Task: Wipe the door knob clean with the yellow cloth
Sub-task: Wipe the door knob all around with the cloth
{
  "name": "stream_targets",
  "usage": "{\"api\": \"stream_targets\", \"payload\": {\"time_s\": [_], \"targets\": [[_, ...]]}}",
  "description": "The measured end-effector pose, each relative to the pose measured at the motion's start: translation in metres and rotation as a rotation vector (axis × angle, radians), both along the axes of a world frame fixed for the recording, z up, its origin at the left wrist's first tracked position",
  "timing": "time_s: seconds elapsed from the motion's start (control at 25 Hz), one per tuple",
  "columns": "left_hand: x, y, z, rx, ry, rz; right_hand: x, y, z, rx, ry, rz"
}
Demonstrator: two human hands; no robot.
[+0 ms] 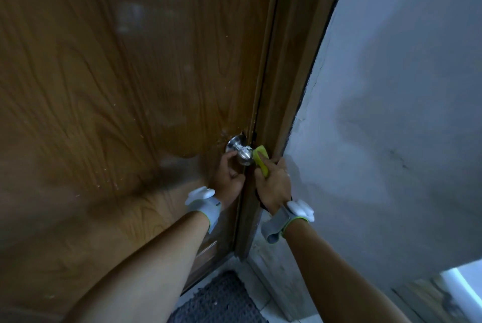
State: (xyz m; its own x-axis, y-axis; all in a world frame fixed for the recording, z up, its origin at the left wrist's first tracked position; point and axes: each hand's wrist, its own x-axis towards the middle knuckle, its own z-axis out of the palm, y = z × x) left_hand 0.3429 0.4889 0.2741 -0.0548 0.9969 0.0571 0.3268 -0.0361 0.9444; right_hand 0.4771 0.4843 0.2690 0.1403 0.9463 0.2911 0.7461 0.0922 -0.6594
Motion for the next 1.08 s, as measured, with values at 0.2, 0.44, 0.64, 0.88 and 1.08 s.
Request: {"api": "stream_targets", "payload": {"time_s": [0.2, 0.44, 0.64, 0.88, 1.08], "targets": [[-0.003, -0.001, -0.002, -0.018, 0.002, -0.042, -0.002, -0.003, -0.001, 0.035, -0.057, 0.028], [-0.005, 0.001, -0.003, -0.03, -0.019, -0.061, -0.01, -0.008, 0.0, 0.167, -0.292, 0.11], [-0.005, 0.002, 0.001, -0.075, -0.046, -0.082, -0.015, -0.001, -0.002, 0.052, -0.023, -0.051], [-0.005, 0.003, 0.0, -0.108, -0.046, -0.084, -0.013, 0.002, -0.01, -0.007, 0.092, -0.124], [-0.006, 0.003, 0.0, -0.139, -0.051, -0.086, -0.003, -0.004, -0.013, 0.094, -0.108, -0.002]]}}
